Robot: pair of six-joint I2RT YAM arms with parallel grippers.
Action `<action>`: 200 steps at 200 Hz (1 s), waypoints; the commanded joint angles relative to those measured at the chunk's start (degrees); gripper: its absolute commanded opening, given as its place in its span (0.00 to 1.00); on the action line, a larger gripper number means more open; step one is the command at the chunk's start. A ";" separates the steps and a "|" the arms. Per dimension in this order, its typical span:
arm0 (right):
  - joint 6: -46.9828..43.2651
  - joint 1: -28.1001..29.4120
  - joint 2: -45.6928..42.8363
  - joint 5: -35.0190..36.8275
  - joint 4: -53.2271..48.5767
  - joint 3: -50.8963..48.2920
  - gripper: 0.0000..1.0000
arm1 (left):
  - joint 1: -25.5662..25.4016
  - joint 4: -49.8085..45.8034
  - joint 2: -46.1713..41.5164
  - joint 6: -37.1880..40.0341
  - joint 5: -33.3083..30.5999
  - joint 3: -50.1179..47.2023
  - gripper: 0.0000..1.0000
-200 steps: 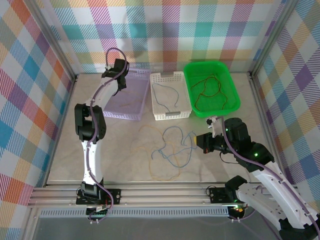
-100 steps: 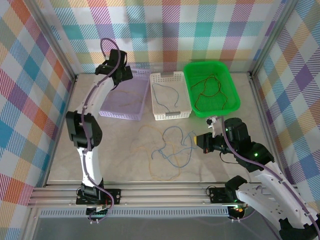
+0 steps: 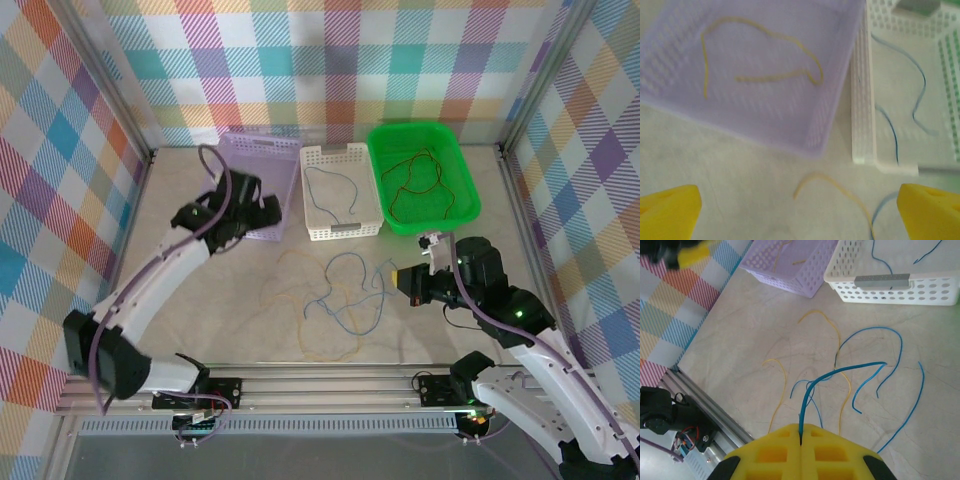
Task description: Untangle the cables
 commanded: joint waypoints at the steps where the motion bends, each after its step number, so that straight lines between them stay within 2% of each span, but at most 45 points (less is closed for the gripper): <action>1: 0.18 -0.31 -1.02 2.11 -0.55 1.40 0.00 | -3.05 -0.89 -8.28 -8.26 -0.49 -8.44 1.00; 32: 1.09 -0.29 -0.96 2.58 0.04 0.58 0.00 | -8.58 0.24 -15.49 -15.91 1.01 -19.85 0.99; 56: 1.75 -0.31 -1.57 2.94 0.22 0.12 0.00 | -13.42 1.03 -15.20 -19.06 -1.04 -24.66 0.99; 107: 2.36 -0.26 -1.41 3.55 0.38 1.32 0.00 | -17.82 4.68 -7.83 -21.47 -1.69 -27.61 0.99; 161: 2.58 -0.28 -1.84 3.14 0.31 1.21 0.00 | -18.96 9.95 -0.28 -23.26 -0.63 -29.25 0.98; 200: 2.08 -0.30 -2.18 3.33 -0.48 2.03 0.00 | -19.91 11.51 6.23 -22.89 -0.38 -26.75 0.97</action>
